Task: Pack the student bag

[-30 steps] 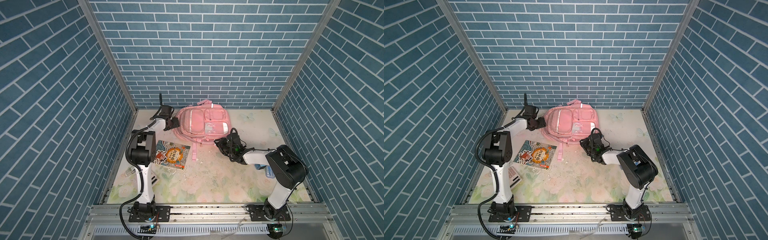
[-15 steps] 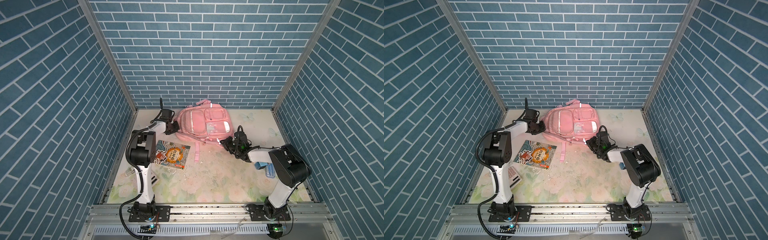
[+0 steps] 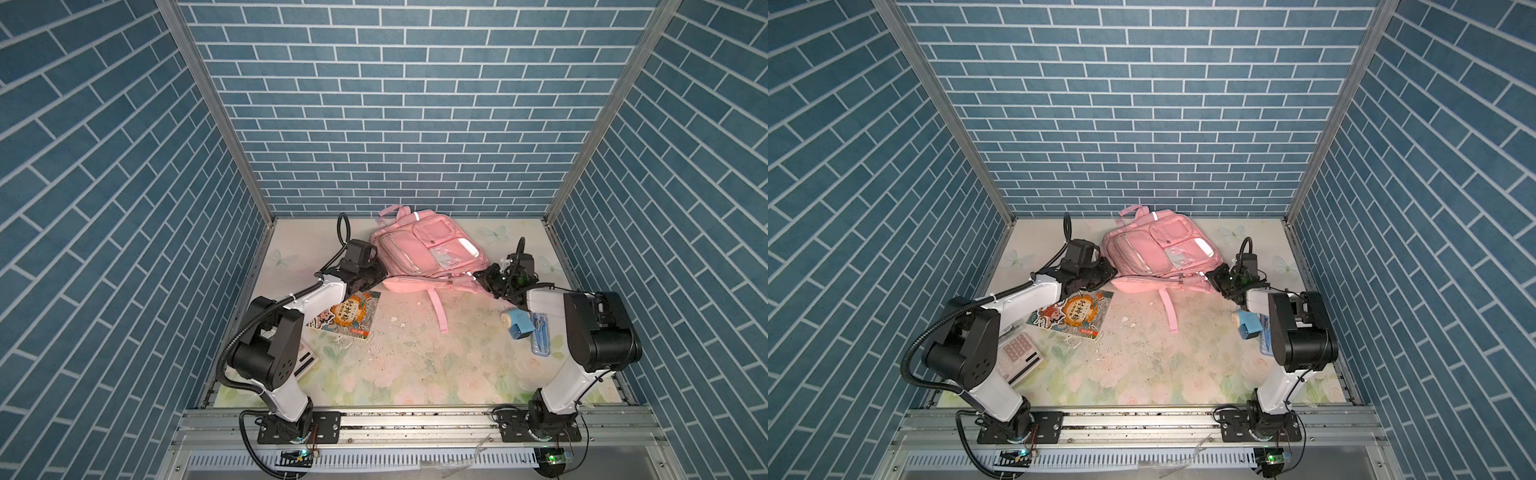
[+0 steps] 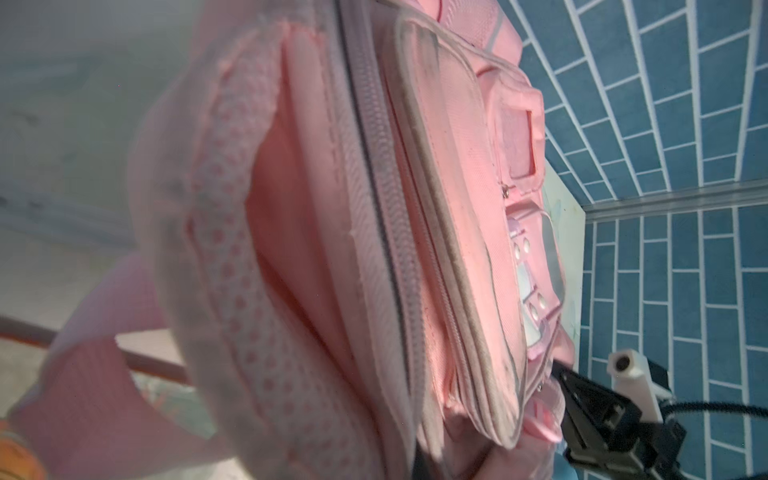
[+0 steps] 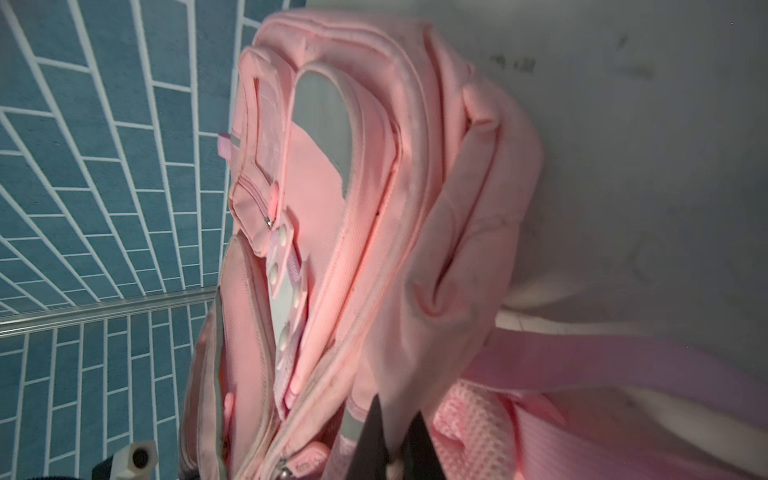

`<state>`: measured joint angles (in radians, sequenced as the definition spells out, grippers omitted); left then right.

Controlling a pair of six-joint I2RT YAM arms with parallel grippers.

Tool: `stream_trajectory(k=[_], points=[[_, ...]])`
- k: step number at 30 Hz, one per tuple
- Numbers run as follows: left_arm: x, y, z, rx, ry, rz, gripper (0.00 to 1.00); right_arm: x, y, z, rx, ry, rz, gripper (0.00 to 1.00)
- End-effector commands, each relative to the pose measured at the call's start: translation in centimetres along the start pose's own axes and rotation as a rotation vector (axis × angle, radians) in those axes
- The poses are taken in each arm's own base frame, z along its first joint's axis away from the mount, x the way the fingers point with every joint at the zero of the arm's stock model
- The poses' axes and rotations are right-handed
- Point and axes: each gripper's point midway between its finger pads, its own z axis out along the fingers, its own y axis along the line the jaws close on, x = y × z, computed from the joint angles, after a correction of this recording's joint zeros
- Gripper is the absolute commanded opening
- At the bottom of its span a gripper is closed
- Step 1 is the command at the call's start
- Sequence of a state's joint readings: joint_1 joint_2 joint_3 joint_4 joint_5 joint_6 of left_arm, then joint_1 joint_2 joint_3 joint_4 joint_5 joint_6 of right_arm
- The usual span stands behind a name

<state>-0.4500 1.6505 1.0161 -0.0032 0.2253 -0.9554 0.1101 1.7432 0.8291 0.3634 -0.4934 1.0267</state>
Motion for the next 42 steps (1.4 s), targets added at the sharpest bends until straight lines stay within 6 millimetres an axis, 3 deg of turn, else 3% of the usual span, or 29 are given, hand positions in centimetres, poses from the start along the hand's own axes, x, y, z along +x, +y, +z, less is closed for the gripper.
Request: stream_trajectory(k=[1, 5, 8, 11, 14, 17, 22, 33, 42], points=[[3.4, -5.2, -1.7, 0.184, 0.032, -0.066, 0.0, -1.9, 1.1, 0.3, -0.018, 0.025, -0.1, 0.1], [6.9, -6.1, -2.1, 0.193, 0.053, -0.083, 0.0, -3.7, 1.1, 0.6, -0.005, 0.049, -0.146, 0.15], [8.3, -6.9, -2.5, 0.202, 0.067, -0.076, 0.3, -4.3, 0.7, 0.7, -0.03, 0.07, -0.127, 0.27], [8.3, -7.5, -3.4, 0.17, 0.06, 0.006, 0.43, -4.6, 0.1, 0.2, -0.017, 0.071, -0.12, 0.38], [7.4, -8.1, -4.5, 0.079, 0.047, 0.199, 0.52, -4.9, -0.2, -0.7, 0.026, 0.048, -0.136, 0.47], [6.6, -8.0, -5.2, -0.025, 0.048, 0.392, 0.67, -4.8, 0.0, -1.6, 0.03, 0.033, -0.131, 0.54], [5.7, -8.4, -4.5, -0.103, 0.071, 0.652, 0.7, -4.6, 0.2, -3.3, 0.06, -0.009, -0.143, 0.6], [7.6, -8.2, 1.7, -0.17, 0.275, 1.331, 0.7, -2.2, 1.2, -7.7, 0.075, -0.029, -0.193, 0.63], [10.4, -9.2, 3.7, -0.028, 0.308, 1.503, 0.72, -0.3, -0.5, -9.5, 0.165, 0.0, -0.216, 0.65]])
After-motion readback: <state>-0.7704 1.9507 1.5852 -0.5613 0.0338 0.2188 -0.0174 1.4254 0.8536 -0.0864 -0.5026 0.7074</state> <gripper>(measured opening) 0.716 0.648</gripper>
